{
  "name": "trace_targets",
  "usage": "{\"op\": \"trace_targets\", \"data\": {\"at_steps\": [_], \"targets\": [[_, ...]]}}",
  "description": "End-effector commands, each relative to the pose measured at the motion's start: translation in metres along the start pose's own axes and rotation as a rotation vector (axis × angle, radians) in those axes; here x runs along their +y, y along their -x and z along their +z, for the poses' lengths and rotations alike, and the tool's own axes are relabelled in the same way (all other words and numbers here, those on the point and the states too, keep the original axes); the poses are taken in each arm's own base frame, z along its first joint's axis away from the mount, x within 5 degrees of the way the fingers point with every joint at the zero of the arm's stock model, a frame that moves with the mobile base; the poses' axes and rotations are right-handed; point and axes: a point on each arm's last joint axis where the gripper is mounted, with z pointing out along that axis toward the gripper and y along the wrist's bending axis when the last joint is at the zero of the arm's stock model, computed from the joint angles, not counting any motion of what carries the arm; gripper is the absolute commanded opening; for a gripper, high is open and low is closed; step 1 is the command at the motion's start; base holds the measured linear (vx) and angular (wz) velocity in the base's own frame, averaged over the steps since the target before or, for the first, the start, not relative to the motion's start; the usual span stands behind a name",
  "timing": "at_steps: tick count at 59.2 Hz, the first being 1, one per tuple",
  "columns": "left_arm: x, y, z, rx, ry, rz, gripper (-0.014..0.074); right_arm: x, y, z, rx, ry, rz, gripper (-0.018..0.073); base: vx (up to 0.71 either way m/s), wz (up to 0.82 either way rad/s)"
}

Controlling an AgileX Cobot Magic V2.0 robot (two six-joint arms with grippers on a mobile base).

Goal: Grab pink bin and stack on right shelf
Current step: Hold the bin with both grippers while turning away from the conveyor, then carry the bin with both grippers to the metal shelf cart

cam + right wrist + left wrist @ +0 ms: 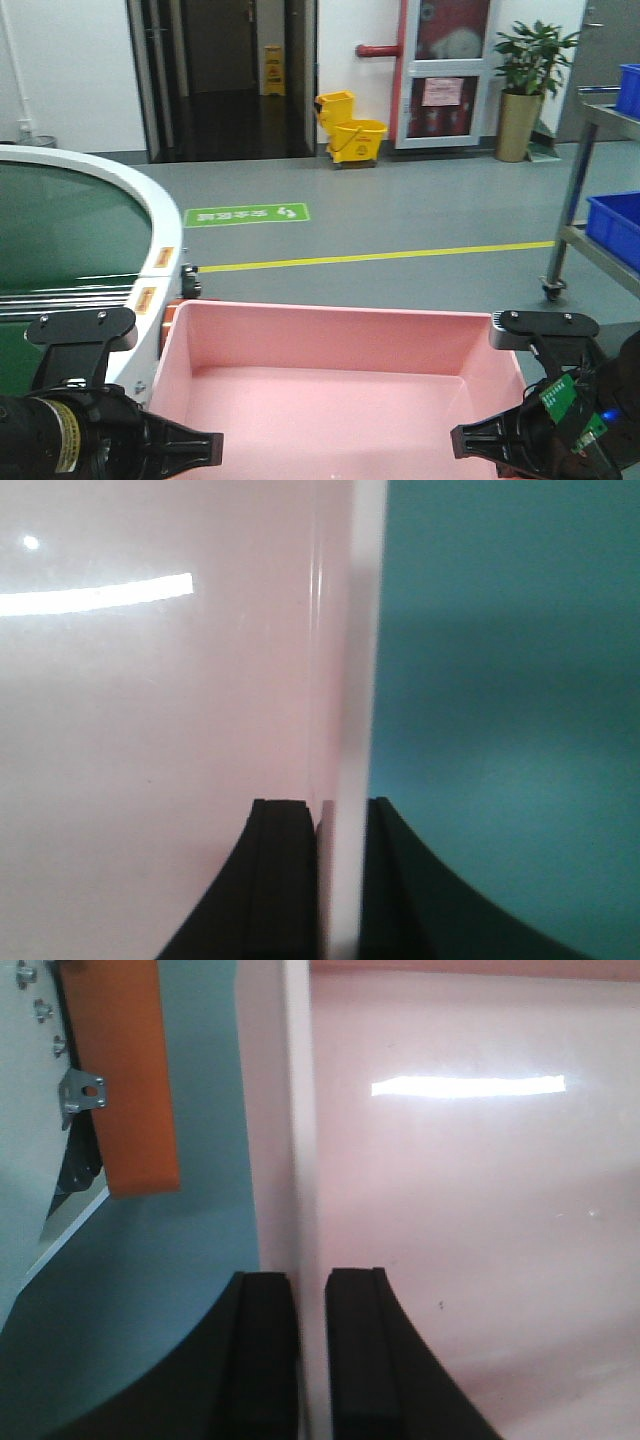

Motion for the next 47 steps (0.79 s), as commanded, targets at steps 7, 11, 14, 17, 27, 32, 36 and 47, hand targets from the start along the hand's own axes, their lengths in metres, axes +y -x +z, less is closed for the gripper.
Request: {"op": "trace_targets", "data": {"at_steps": [7,11,14,17,27,32,36,47], "targets": [[-0.0052,0.0159,-0.0215,-0.132,-0.078,0.012,0.0146,-0.0078,0.0098,-0.0155,-0.096,-0.049,-0.052,-0.0009,0.03,-0.30],[-0.0052,0.0159,-0.0215,-0.132,-0.078,0.012,0.0146,-0.0078,0.0098,-0.0155,-0.096,-0.049,-0.052,-0.0009,0.06,-0.31],[-0.0052,0.0159,-0.0215,-0.132,-0.078,0.012,0.0146,-0.0078,0.0098,-0.0155,-0.096,-0.049,-0.052,-0.0009,0.08,-0.33],[-0.0052,0.0159,-0.0215,-0.132,-0.078,0.012,0.0146,-0.0078,0.0098,-0.0155,-0.096,-0.049,-0.052,-0.0009,0.09,-0.35],[-0.0052,0.0159,-0.0215,-0.132,-0.078,0.012,0.0146,-0.0078,0.0098,-0.0155,-0.096,-0.049,-0.053,-0.0009,0.12,-0.39],[-0.0052,0.0159,-0.0215,-0.132,-0.078,0.012,0.0146,-0.0078,0.0098,-0.0155,-0.096,-0.049,-0.053,-0.0009,0.15,-0.39],[-0.0052,0.0159,-0.0215,-0.132,-0.078,0.012,0.0146,-0.0078,0.0098,-0.0155,-0.096,-0.049,-0.053,-0.0009,0.17,-0.38],[-0.0052,0.0159,-0.0215,-0.132,-0.078,0.012,0.0146,-0.0078,0.0098,-0.0155,-0.096,-0.049,-0.053,-0.0009,0.20,-0.34]]}}
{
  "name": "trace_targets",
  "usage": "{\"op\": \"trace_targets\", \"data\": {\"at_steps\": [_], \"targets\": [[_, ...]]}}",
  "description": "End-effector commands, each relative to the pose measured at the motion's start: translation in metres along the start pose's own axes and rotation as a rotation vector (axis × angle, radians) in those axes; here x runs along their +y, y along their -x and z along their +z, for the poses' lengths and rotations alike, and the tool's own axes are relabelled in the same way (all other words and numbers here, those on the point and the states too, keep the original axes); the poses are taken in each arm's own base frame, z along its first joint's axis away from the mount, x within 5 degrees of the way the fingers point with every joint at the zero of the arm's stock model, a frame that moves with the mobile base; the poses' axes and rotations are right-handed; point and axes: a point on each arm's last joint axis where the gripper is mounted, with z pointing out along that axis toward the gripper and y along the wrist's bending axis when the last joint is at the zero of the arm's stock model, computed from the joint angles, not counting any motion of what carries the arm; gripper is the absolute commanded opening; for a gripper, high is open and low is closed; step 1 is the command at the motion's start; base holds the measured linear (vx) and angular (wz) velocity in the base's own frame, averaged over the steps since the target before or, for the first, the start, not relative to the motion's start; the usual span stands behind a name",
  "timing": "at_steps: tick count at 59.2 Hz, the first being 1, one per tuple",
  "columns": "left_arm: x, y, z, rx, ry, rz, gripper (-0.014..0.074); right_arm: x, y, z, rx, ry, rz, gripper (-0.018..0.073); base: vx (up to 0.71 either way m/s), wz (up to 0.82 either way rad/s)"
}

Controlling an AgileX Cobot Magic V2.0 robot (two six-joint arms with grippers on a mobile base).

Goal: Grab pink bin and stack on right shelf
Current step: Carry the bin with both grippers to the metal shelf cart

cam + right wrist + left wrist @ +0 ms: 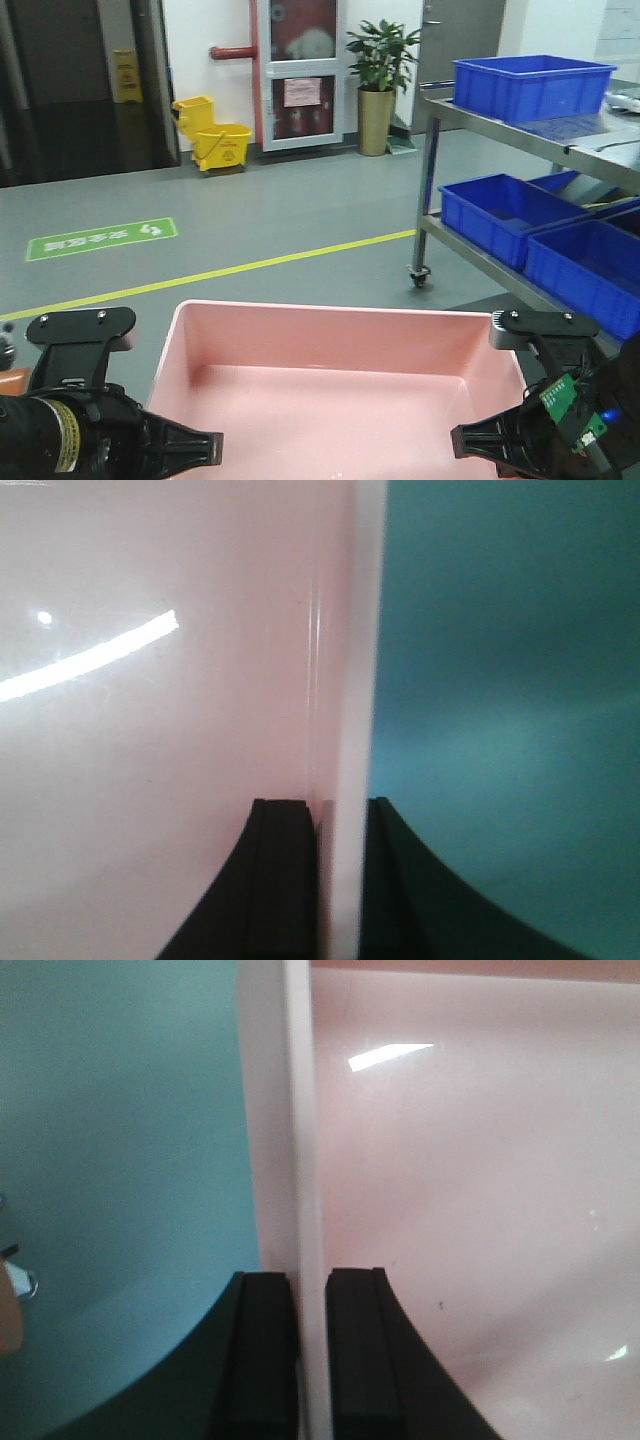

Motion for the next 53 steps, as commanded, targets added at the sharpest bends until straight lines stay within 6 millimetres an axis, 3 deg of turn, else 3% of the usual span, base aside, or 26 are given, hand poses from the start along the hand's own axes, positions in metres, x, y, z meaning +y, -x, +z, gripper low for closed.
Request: {"op": "trace_targets", "data": {"at_steps": [1,53], "targets": [[-0.0052,0.0159,-0.0215,-0.132,-0.078,0.012,0.0146,-0.0078,0.0098,-0.0155,-0.096,-0.049,-0.052,-0.0009,0.22,-0.30],[-0.0052,0.0159,-0.0215,-0.132,-0.078,0.012,0.0146,-0.0078,0.0098,-0.0155,-0.096,-0.049,-0.052,-0.0009,0.30,-0.25]]}}
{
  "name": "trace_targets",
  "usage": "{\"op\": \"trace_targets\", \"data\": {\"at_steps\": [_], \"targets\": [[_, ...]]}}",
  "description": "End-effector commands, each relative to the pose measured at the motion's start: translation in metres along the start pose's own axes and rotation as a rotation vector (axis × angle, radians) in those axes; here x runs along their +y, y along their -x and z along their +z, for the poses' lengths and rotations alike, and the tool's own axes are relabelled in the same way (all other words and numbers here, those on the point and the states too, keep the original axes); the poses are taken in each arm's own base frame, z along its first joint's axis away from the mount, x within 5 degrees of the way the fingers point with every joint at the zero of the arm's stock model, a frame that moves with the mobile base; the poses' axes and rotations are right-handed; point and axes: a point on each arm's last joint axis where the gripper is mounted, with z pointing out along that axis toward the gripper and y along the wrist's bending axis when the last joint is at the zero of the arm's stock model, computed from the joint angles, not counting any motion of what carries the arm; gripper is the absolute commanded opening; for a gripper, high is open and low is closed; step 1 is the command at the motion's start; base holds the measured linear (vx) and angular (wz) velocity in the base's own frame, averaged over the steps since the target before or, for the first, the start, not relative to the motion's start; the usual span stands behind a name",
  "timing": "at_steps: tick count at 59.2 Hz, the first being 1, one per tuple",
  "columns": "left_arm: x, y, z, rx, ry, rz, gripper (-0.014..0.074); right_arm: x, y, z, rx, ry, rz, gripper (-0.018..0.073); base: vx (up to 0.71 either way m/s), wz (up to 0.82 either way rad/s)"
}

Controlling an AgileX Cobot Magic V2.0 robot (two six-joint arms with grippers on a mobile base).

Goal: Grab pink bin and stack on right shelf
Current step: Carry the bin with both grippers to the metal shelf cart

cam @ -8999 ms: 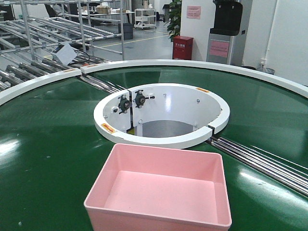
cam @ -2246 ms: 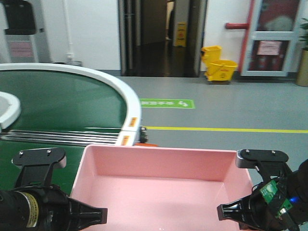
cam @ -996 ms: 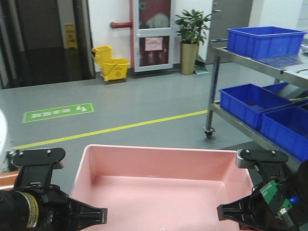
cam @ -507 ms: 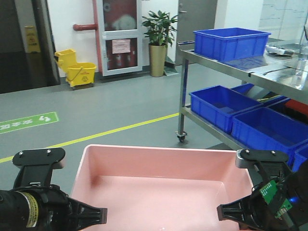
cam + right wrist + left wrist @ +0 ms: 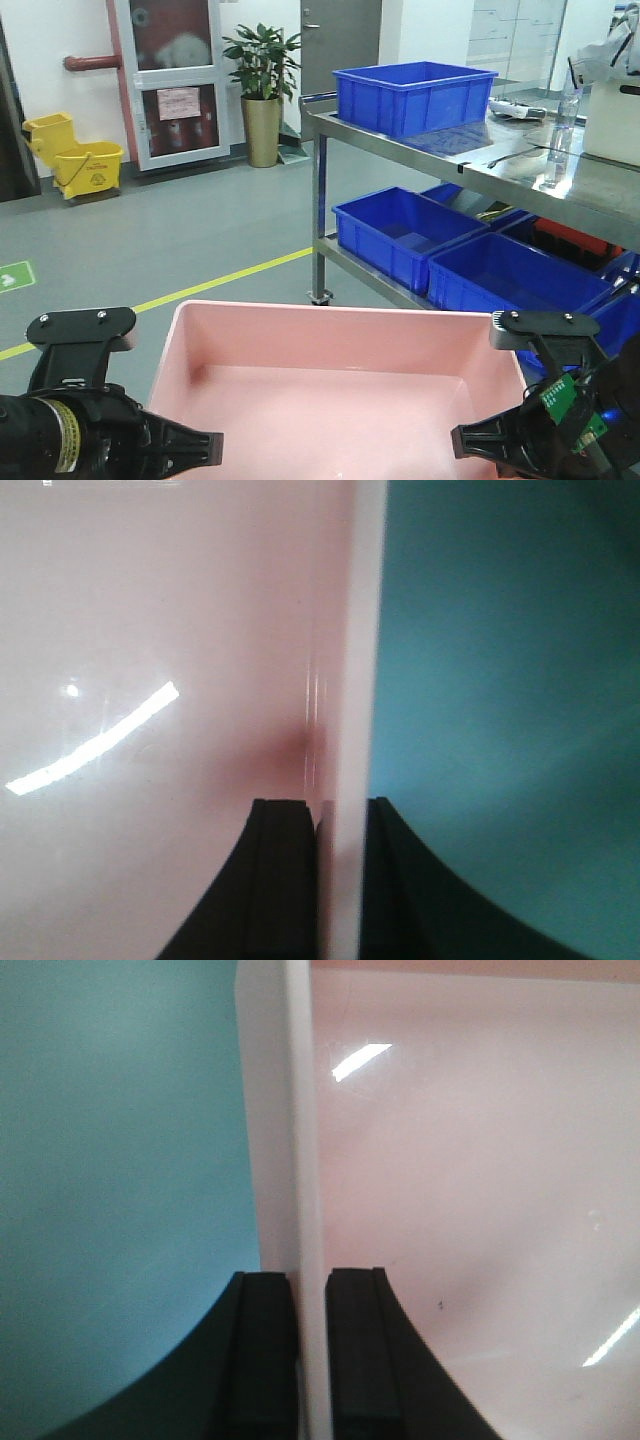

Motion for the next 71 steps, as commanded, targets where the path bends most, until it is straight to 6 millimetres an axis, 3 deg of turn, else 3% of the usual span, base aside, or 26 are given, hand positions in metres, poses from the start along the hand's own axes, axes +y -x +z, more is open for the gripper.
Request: {"op": "trace_targets", "data": {"at_steps": [1,71], "targets": [[-0.0052,0.0159,-0.0215,-0.132,-0.078,0.012,0.0146,-0.0078,0.0098,-0.0155,-0.096,-0.049,-0.052,-0.0009,0.36,-0.15],[-0.0052,0.0159,-0.0215,-0.132,-0.078,0.012,0.0146,-0.0078,0.0098,-0.0155,-0.096,-0.049,-0.052,-0.0009,0.41,0.02]]}}
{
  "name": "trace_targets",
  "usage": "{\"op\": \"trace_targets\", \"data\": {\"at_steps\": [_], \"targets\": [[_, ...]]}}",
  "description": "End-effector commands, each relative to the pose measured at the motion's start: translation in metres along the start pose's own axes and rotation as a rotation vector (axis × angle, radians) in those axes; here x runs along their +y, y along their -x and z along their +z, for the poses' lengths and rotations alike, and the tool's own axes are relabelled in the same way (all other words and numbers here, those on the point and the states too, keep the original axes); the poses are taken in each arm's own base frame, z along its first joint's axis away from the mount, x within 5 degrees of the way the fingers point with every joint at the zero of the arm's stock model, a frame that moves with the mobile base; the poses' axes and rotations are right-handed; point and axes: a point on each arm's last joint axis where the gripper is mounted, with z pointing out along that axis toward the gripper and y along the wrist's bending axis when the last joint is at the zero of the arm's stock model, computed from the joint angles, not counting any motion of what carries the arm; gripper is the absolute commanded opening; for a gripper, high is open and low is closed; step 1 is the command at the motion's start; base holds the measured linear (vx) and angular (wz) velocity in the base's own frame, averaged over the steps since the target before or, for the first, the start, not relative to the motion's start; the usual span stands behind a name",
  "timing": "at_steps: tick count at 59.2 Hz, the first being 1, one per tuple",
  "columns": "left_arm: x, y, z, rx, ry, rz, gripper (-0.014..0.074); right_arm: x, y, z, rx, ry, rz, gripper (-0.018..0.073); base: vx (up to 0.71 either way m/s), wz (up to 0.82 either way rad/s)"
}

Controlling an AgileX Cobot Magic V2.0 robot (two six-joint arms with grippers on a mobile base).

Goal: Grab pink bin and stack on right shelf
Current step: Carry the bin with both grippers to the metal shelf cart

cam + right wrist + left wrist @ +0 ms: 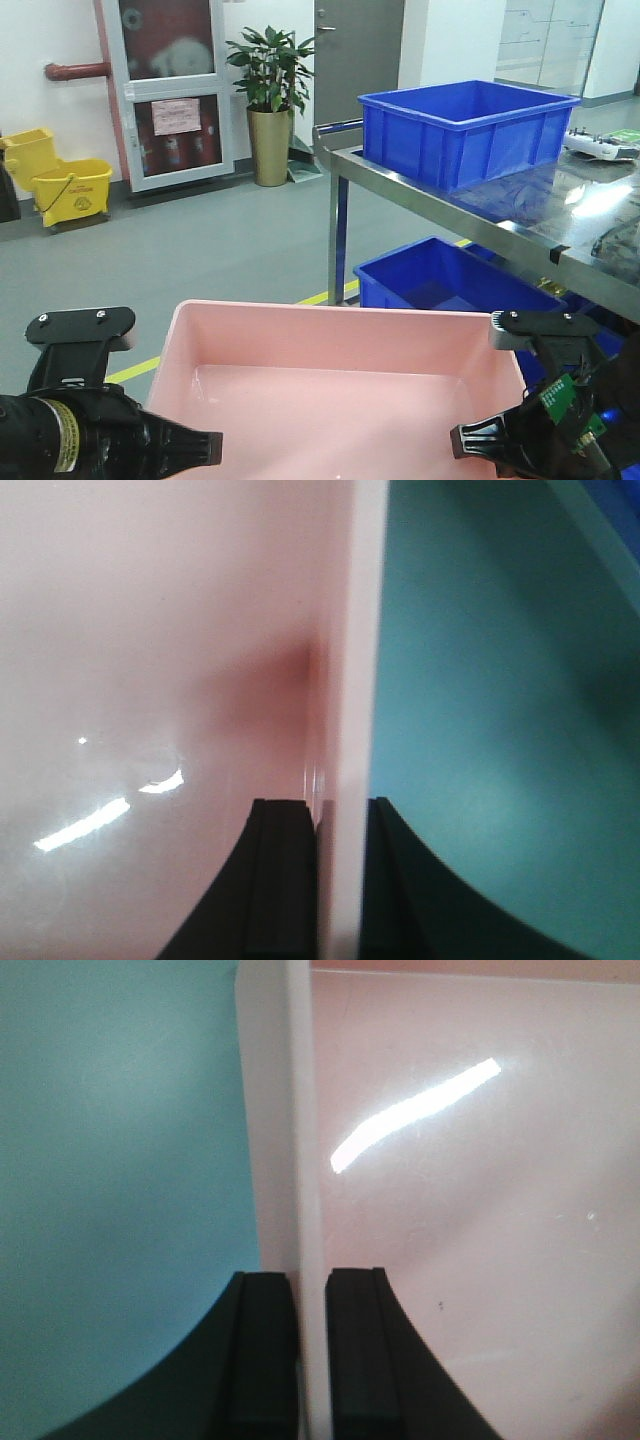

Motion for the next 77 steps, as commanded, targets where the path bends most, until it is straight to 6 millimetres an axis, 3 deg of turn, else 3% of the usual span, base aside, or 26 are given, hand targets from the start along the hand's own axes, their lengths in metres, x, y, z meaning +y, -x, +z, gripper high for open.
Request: {"op": "trace_targets", "data": {"at_steps": [1,47,77], "targets": [[-0.0052,0.0159,-0.0215,-0.132,-0.078,0.012,0.0146,-0.0078,0.0098,-0.0155,-0.096,-0.049,-0.052,-0.0009,0.43,-0.15],[-0.0052,0.0159,-0.0215,-0.132,-0.078,0.012,0.0146,-0.0077,0.0099,-0.0155,-0.098,-0.049,-0.053,-0.0009,0.40,-0.27],[-0.0052,0.0159,-0.0215,-0.132,-0.078,0.012,0.0146,-0.0077,0.0099,-0.0155,-0.098,-0.049,-0.053,-0.0009,0.29,-0.55]]}}
